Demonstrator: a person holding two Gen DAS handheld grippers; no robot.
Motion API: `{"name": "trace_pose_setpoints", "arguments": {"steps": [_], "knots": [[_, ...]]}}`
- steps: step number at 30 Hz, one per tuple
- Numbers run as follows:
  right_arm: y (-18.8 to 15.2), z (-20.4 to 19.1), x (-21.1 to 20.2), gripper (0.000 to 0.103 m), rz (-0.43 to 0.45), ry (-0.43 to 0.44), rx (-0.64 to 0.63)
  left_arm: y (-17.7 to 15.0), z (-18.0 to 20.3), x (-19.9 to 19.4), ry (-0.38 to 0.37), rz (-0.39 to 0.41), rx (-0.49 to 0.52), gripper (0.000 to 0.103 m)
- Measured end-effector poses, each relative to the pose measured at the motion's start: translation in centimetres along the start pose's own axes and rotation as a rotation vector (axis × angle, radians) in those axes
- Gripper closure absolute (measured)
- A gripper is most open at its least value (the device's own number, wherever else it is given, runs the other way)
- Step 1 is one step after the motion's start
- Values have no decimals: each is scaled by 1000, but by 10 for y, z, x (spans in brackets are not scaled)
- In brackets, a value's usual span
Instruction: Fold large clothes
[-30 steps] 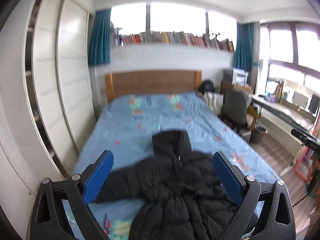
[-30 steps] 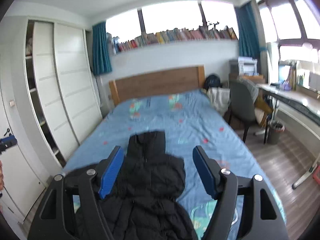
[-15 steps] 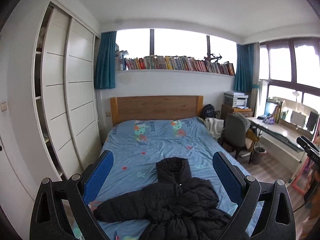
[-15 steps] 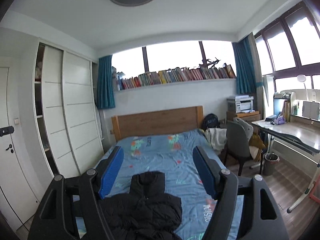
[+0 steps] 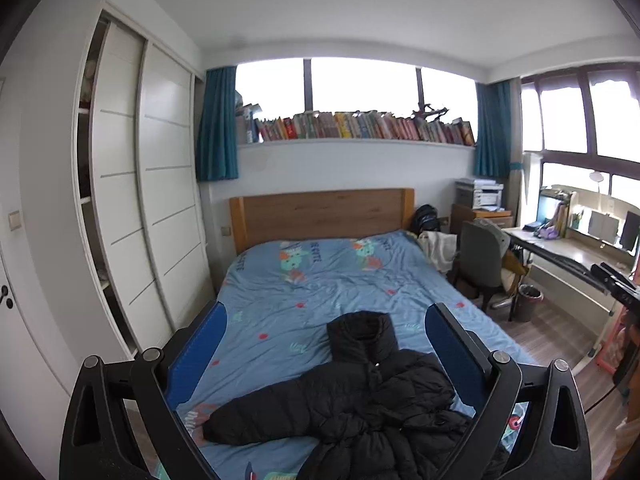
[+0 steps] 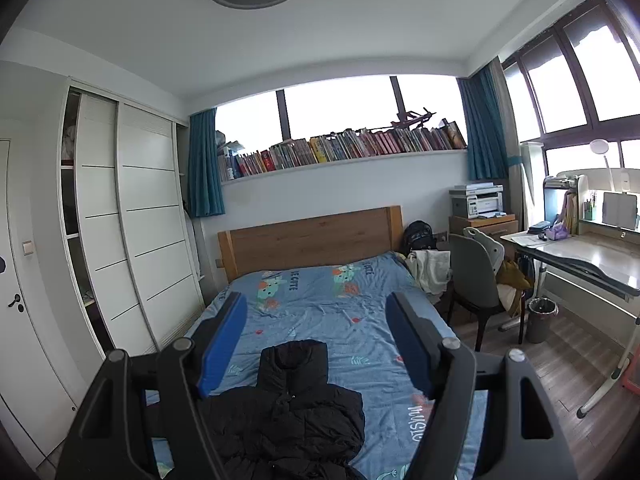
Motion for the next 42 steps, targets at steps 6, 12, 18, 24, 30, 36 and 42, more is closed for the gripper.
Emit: {"name": "trace_pose_setpoints", "arguments": {"steps": [6, 12, 18, 24, 30, 36, 42], "knots": [[-8, -12, 14, 32, -15, 5, -30, -7, -19, 35, 32, -44, -24, 4], [-3, -16, 31, 32, -12, 7, -28, 13, -45, 38, 56, -14, -77, 4], [-6, -22, 60, 32, -28, 26, -21, 20, -61, 55, 83, -15, -90, 4], [-24, -37, 109, 32, -93, 35, -48, -20, -86, 117, 119, -107, -115, 4], [-58, -58, 171, 32, -158, 81, -54, -89, -142, 194, 118, -218, -231, 4], [-115, -83, 259, 32, -270, 115, -57, -197, -215, 282, 135, -386, -426, 4], [-174, -113, 344, 32, -373, 145, -54, -326, -277, 358, 154, -572, -665, 4]]}}
Point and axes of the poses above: each gripper's, at about its wrist camera, not at the fingertips, and x roughly the way its jaws point, z to its right, y to its top, the point moved 2 cm from there along x, roughly the way its jaws point, and after that the axes turned 8 degrees about -z, right-handed, at the moved point
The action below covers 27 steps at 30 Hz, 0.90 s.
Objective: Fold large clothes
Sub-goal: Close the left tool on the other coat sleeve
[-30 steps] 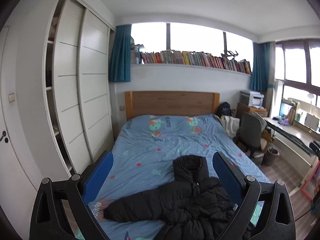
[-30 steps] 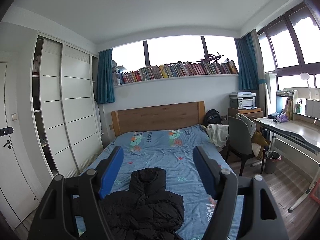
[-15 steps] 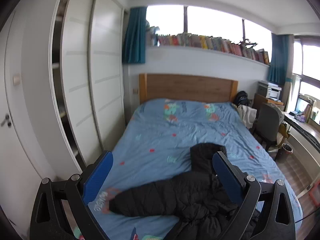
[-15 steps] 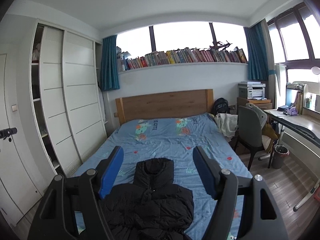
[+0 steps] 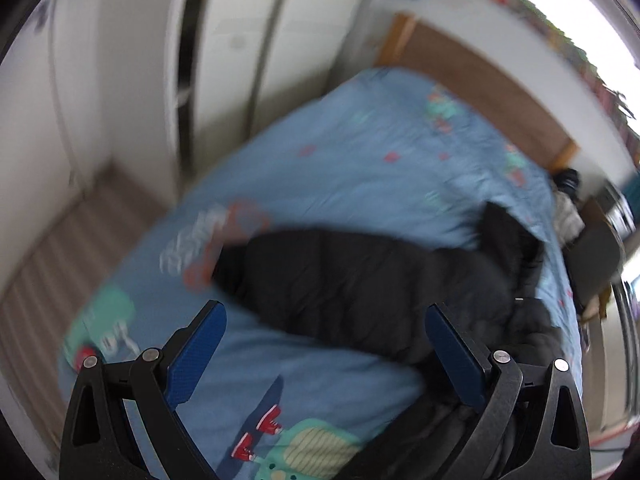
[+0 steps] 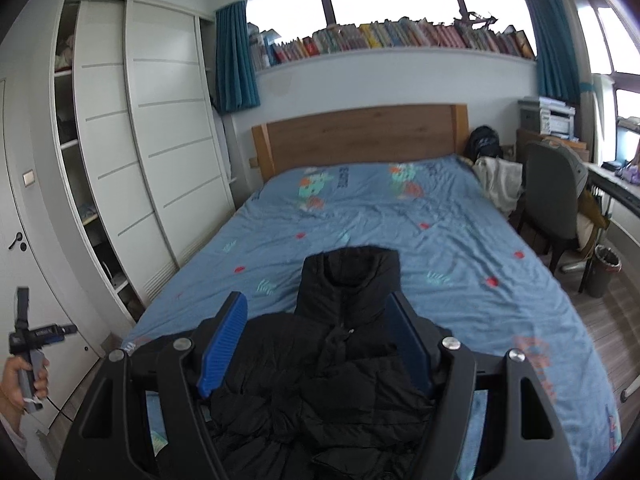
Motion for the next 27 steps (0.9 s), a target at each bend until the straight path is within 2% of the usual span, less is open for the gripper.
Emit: {"name": "trace_pose_setpoints", "arguments": {"steps": [4, 7, 10, 12, 15, 17, 18, 21, 23, 25, 27], "knots": [[-13, -14, 53, 32, -63, -3, -24, -10, -48, 75, -27, -105, -166, 5], [-21, -25, 85, 32, -100, -9, -45, -16, -76, 125, -105, -153, -309, 6], [-30, -31, 111, 32, -131, -17, -64, -16, -89, 154, -176, -167, -410, 6], [-32, -32, 120, 32, -145, -21, -72, -14, -90, 166, -194, -164, -445, 7], [-36, -30, 130, 32, -158, -33, -84, -8, -90, 180, -242, -155, -482, 15], [-38, -27, 135, 32, -165, -40, -86, -3, -89, 188, -264, -164, -499, 28], [-38, -26, 135, 32, -166, -42, -84, -3, -89, 193, -272, -173, -516, 30], [-41, -21, 133, 32, -165, -52, -84, -5, -93, 200, -307, -168, -557, 45], [-43, -17, 129, 32, -166, -56, -82, -6, -96, 200, -341, -151, -578, 71], [-46, -12, 125, 32, -170, -57, -72, -7, -97, 194, -361, -128, -575, 83], [-53, -7, 123, 32, -195, -69, -67, -5, -95, 185, -366, -107, -554, 89]]}}
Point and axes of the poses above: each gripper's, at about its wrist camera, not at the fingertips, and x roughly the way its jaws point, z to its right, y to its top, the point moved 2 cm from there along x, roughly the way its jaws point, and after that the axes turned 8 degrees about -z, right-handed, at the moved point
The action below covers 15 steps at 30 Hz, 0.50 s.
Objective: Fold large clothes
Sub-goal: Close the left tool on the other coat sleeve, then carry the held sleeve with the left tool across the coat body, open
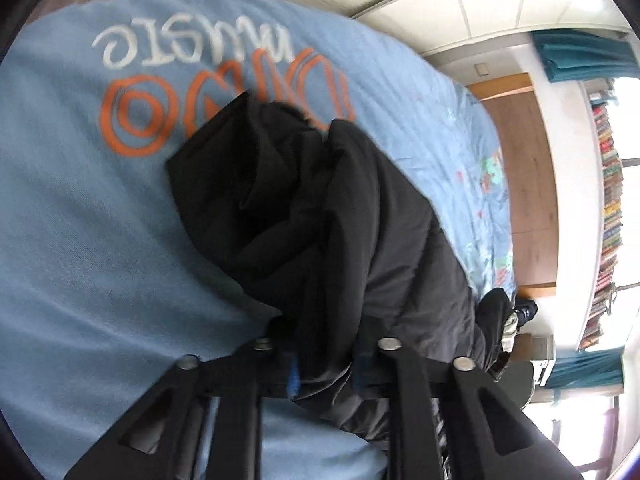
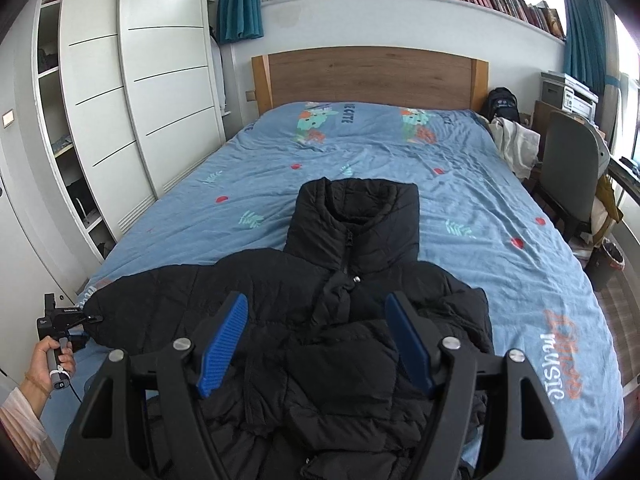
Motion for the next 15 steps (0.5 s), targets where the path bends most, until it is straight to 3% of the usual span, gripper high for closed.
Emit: {"name": "trace_pose_setpoints", "arguments": {"steps": [9, 15], "knots": [[-49, 21, 11, 32, -99, -2, 64, -18, 53, -32, 56, 64, 207, 95], [-71, 38, 1, 32, -124, -6, 108, -38, 101, -51, 42, 90, 330, 96]]}}
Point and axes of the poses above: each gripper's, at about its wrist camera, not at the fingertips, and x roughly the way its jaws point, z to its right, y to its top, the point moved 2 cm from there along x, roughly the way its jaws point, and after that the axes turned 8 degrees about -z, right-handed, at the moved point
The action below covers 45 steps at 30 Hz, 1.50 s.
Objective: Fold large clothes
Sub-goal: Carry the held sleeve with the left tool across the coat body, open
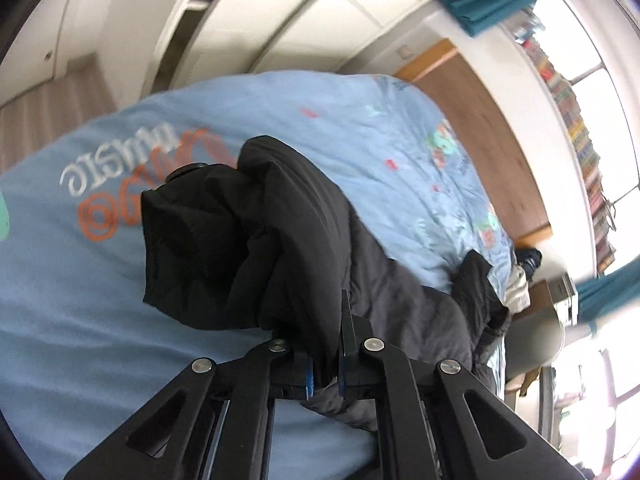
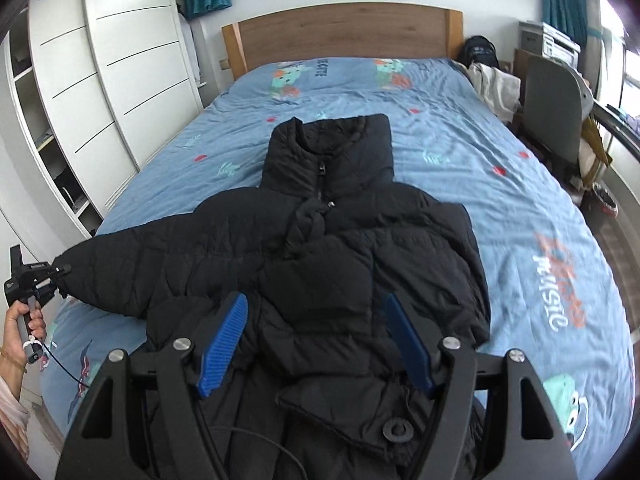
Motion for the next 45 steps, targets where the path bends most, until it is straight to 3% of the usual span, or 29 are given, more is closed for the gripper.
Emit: {"name": "trace_pose_setpoints", "arguments": {"steps": [14, 31, 37, 45], "knots": [[-53, 88, -15, 32, -24, -46, 152, -55, 149, -11, -64, -18, 318, 96], [-123, 207, -46, 32, 7, -136, 300, -166, 288, 88, -74, -209, 514, 96], [-157, 253, -49, 32, 1, -142, 397, -205, 310, 137, -19, -288, 552, 96], [-184, 282, -48, 32, -15, -156, 445, -245, 304, 178, 65, -374, 590, 97]]}}
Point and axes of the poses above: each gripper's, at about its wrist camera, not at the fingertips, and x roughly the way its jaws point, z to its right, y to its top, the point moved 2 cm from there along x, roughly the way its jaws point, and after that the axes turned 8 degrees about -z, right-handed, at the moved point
